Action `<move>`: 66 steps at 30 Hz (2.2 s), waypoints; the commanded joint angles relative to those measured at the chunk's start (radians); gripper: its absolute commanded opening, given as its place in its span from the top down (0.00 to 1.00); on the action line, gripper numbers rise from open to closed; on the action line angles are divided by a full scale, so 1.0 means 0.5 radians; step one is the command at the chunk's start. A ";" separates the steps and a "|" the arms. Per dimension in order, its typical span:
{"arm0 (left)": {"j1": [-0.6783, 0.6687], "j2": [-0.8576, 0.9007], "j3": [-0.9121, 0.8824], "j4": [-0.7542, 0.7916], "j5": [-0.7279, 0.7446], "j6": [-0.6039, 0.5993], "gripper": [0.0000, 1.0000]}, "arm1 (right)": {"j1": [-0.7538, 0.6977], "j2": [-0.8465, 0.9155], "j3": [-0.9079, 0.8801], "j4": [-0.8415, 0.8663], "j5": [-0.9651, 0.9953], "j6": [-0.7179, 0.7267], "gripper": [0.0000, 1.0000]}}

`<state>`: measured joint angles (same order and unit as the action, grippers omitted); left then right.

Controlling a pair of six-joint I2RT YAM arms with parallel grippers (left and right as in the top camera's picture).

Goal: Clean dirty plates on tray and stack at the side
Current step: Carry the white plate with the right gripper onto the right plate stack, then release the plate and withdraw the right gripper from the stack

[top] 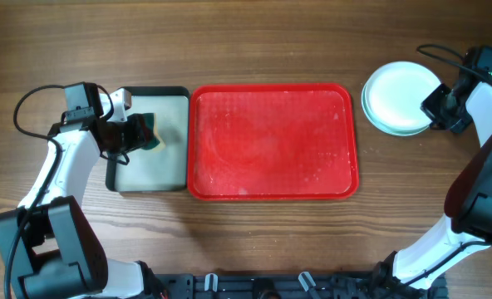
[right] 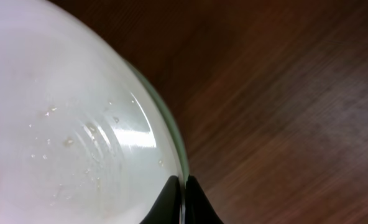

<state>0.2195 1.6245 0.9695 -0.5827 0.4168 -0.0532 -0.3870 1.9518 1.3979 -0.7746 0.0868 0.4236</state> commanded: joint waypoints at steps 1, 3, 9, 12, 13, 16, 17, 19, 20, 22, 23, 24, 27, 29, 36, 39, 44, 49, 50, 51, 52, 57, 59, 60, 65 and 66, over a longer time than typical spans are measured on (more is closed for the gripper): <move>-0.004 -0.032 -0.005 0.010 0.009 0.033 0.96 | -0.003 -0.056 0.017 -0.072 0.156 -0.013 0.96; -0.004 -0.032 -0.005 0.023 0.009 0.034 0.96 | -0.002 -0.056 0.016 -0.099 0.155 -0.013 0.95; -0.100 0.031 -0.005 0.164 0.009 0.201 0.96 | 0.021 -0.056 0.016 -0.092 -0.150 -0.287 0.43; -0.227 0.114 -0.005 0.197 -0.137 0.272 0.94 | 0.118 -0.056 0.016 -0.070 -0.146 -0.385 0.34; -0.243 0.116 -0.005 0.196 -0.184 0.271 0.94 | 0.138 -0.056 0.016 -0.063 -0.146 -0.407 0.32; -0.262 0.116 -0.005 0.195 -0.229 0.271 0.92 | 0.219 -0.056 0.016 -0.039 -0.147 -0.429 0.30; -0.262 0.116 -0.005 0.194 -0.273 0.271 0.91 | 0.240 -0.056 0.016 -0.038 -0.149 -0.429 0.30; -0.262 0.117 -0.005 0.194 -0.316 0.270 0.90 | 0.298 -0.056 0.016 -0.033 -0.179 -0.430 0.30; -0.262 0.117 -0.005 0.194 -0.333 0.270 0.89 | 0.327 -0.056 0.016 -0.027 -0.178 -0.448 0.30; -0.262 0.117 -0.005 0.194 -0.336 0.269 0.90 | 0.402 -0.056 0.016 -0.002 -0.177 -0.544 0.30; -0.262 0.117 -0.005 0.194 -0.336 0.254 0.87 | 0.441 -0.056 0.016 0.015 -0.177 -0.594 0.30; -0.262 0.118 -0.005 0.193 -0.336 0.254 0.85 | 0.463 -0.056 0.016 0.025 -0.179 -0.626 0.30; -0.262 0.117 -0.005 0.186 -0.336 0.254 0.75 | 0.504 -0.056 0.016 0.031 -0.178 -0.641 0.30; -0.262 0.117 -0.005 0.185 -0.336 0.254 0.71 | 0.509 -0.056 0.016 0.037 -0.178 -0.639 0.30; -0.262 0.117 -0.005 0.202 -0.079 0.249 0.19 | 0.536 -0.056 0.016 0.105 -0.752 -1.030 0.29; -0.262 0.115 -0.005 0.209 -0.079 0.248 0.07 | 0.593 -0.056 0.016 0.119 -0.761 -1.050 0.24; -0.262 0.116 -0.005 0.208 -0.080 0.249 0.00 | 0.611 -0.056 0.016 0.120 -0.761 -1.050 0.00; -0.262 0.116 -0.005 0.208 -0.080 0.249 0.00 | 0.611 -0.056 0.016 0.121 -0.760 -1.051 0.00; -0.262 0.116 -0.005 0.208 -0.080 0.249 0.00 | 0.611 -0.056 0.016 0.121 -0.760 -1.051 0.00; -0.262 0.116 -0.005 0.208 -0.080 0.249 0.00 | 0.611 -0.056 0.016 0.121 -0.760 -1.051 0.00; -0.262 0.116 -0.005 0.208 -0.080 0.249 0.00 | 0.611 -0.056 0.016 0.121 -0.760 -1.051 0.00; -0.262 0.116 -0.005 0.208 -0.080 0.249 0.00 | 0.611 -0.056 0.016 0.121 -0.760 -1.051 0.00; -0.262 0.116 -0.005 0.208 -0.080 0.249 0.00 | 0.611 -0.056 0.016 0.121 -0.760 -1.051 0.00; -0.262 0.116 -0.005 0.208 -0.080 0.249 0.00 | 0.611 -0.056 0.016 0.121 -0.760 -1.051 0.00; -0.262 0.116 -0.005 0.208 -0.080 0.249 0.00 | 0.623 -0.056 0.016 0.121 -0.760 -1.051 0.00; -0.262 0.116 -0.005 0.208 -0.080 0.249 0.00 | 0.623 -0.055 0.014 0.125 -0.760 -1.051 0.00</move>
<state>0.0921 1.6760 0.9691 -0.4843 0.3580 0.0666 -0.0799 1.9503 1.3979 -0.7174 -0.2699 -0.0845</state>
